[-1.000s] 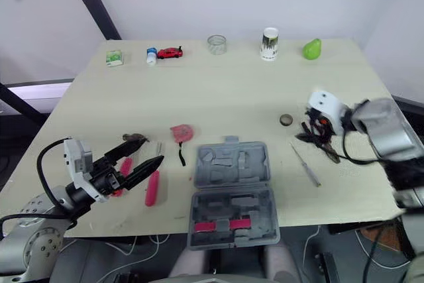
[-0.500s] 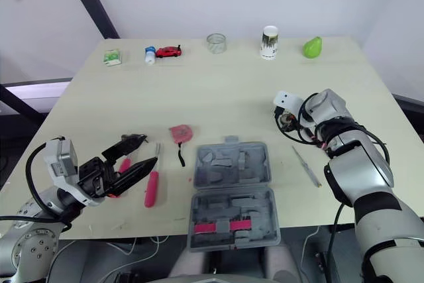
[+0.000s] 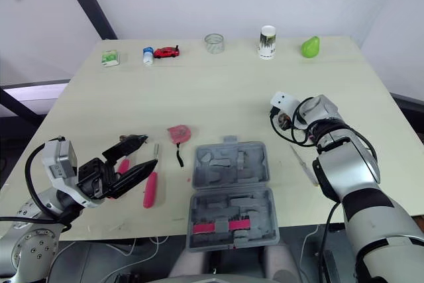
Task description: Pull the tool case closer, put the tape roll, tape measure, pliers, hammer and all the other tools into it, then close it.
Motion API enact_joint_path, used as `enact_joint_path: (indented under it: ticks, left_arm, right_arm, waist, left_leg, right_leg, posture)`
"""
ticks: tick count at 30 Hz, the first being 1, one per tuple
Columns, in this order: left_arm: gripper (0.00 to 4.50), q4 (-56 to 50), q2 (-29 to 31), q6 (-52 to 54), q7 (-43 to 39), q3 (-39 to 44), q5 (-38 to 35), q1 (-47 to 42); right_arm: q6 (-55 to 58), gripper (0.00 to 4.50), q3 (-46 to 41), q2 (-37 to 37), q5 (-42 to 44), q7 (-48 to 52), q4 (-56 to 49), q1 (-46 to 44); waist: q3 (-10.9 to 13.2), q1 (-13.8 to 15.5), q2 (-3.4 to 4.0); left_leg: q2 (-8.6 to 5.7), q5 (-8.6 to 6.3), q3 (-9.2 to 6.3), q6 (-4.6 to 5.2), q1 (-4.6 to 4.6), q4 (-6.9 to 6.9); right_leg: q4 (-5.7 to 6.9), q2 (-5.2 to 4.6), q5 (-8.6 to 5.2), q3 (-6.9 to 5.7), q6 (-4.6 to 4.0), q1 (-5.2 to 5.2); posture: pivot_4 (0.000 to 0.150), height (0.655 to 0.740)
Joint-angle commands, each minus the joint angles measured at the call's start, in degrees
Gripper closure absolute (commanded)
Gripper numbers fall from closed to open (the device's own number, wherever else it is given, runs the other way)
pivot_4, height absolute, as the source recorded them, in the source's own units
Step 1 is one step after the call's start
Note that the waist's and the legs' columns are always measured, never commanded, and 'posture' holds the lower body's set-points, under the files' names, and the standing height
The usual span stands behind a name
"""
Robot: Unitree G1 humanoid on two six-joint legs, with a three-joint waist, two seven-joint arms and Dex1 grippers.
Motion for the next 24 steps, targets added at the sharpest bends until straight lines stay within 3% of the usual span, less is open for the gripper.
enact_joint_path:
  ticks: [1, 10, 15, 19, 24]
  left_arm:
    - [0.0, -1.5, -0.1, -1.2, -0.7, -0.2, -0.4, -0.2]
    - [0.0, -1.0, -0.7, -1.6, -0.4, -1.5, -0.1, -0.8]
    - [0.0, -1.0, -1.0, -1.5, 0.1, -1.5, -0.2, -0.7]
    - [0.0, -1.1, -0.9, -1.1, 0.2, -1.2, -0.6, 0.0]
    - [0.0, -0.3, 0.7, -1.1, -1.5, 1.1, -0.7, 2.9]
  right_arm:
    - [0.0, 4.46, -1.8, -0.3, -0.1, -1.0, -0.3, -1.0]
    - [-1.2, 4.46, -3.5, -1.6, -0.2, 2.4, -1.1, -0.8]
    - [-0.8, 4.46, -4.2, -2.6, 1.8, 12.9, -4.7, -1.8]
    - [4.7, 4.46, -3.1, -3.3, 4.0, 25.0, -18.5, -0.2]
    - [19.3, 4.46, 2.1, -4.0, 5.8, 33.3, -53.0, 8.2]
  waist:
    - [0.0, 0.0, 0.01]
    - [0.0, 0.0, 0.04]
    - [0.0, 0.0, 0.05]
    - [0.2, -0.2, 0.27]
    - [0.2, 0.2, 0.31]
  left_leg:
    - [0.0, 0.0, 0.0, 0.0, 0.0, 0.0]
    - [0.0, 0.0, 0.0, 0.01, 0.0, 0.0]
    - [0.01, 0.0, 0.0, 0.01, 0.0, 0.0]
    - [0.04, -0.01, 0.01, 0.01, 0.0, -0.01]
    - [0.1, -0.01, -0.15, 0.02, -0.07, -0.05]
  right_leg:
    - [0.0, 0.0, 0.0, 0.0, 0.0, 0.0]
    - [0.0, 0.01, 0.0, 0.0, 0.0, 0.0]
    - [-0.01, 0.0, 0.0, 0.0, 0.0, 0.0]
    - [0.01, 0.01, 0.0, 0.02, 0.01, -0.02]
    - [-0.01, 0.01, -0.01, -0.1, 0.0, -0.06]
  posture:
    - [0.15, 0.74]
    - [0.15, 0.74]
    - [0.15, 0.74]
    - [0.15, 0.74]
    - [0.15, 0.74]
